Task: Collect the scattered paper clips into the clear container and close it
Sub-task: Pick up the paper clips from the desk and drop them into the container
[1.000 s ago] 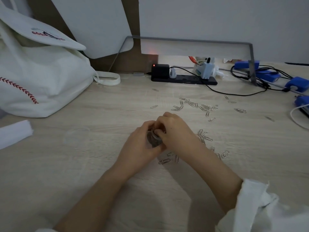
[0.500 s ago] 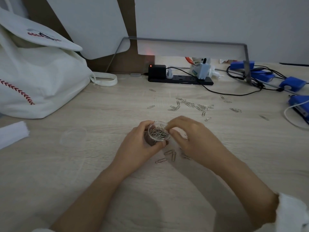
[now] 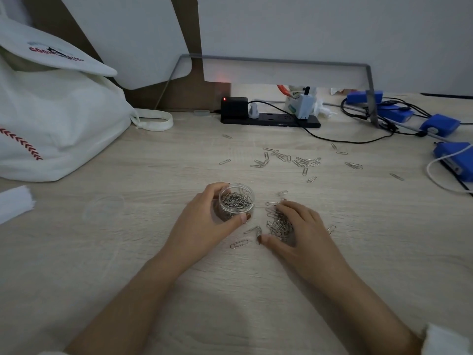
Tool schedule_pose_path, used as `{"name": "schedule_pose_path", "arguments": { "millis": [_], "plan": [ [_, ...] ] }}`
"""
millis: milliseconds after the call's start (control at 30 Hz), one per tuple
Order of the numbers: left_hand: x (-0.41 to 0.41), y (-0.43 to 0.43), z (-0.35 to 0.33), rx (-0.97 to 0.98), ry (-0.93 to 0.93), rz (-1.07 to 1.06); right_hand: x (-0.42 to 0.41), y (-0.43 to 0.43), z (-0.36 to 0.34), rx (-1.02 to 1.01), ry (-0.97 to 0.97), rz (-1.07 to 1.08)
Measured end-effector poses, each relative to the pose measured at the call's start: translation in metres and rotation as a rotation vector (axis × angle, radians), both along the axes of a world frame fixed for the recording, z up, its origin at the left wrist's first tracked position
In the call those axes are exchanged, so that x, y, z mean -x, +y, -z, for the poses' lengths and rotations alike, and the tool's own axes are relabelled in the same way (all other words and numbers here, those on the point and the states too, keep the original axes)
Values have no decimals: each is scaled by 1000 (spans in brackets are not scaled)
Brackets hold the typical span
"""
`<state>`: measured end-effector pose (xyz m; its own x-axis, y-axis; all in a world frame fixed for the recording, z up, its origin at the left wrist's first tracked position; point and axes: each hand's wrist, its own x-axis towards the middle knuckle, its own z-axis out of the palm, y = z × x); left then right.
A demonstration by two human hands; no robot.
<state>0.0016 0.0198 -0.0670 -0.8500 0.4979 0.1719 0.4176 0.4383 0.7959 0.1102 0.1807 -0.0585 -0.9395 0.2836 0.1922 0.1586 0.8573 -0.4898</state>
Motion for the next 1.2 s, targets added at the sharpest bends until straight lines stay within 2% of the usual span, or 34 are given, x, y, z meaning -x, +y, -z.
{"name": "schedule_pose_path", "arguments": {
  "millis": [133, 300, 600, 733, 933, 1100, 1200],
  "plan": [
    [1, -1, 0, 9, 8, 7, 2, 4, 2, 25, 118, -11],
    [1, -1, 1, 4, 9, 18, 4, 7, 2, 119, 139, 4],
    [0, -1, -1, 6, 9, 17, 4, 11, 2, 41, 181, 21],
    [-2, -1, -3, 12, -2, 17, 2, 17, -2, 157, 201, 81],
    [-2, 0, -4, 5, 3, 12, 0, 21, -19, 463, 220, 152],
    [-2, 0, -4, 9, 13, 6, 16, 8, -36, 540, 224, 88],
    [-3, -1, -5, 7, 17, 12, 29, -4, -43, 512, 215, 19]
  ]
}}
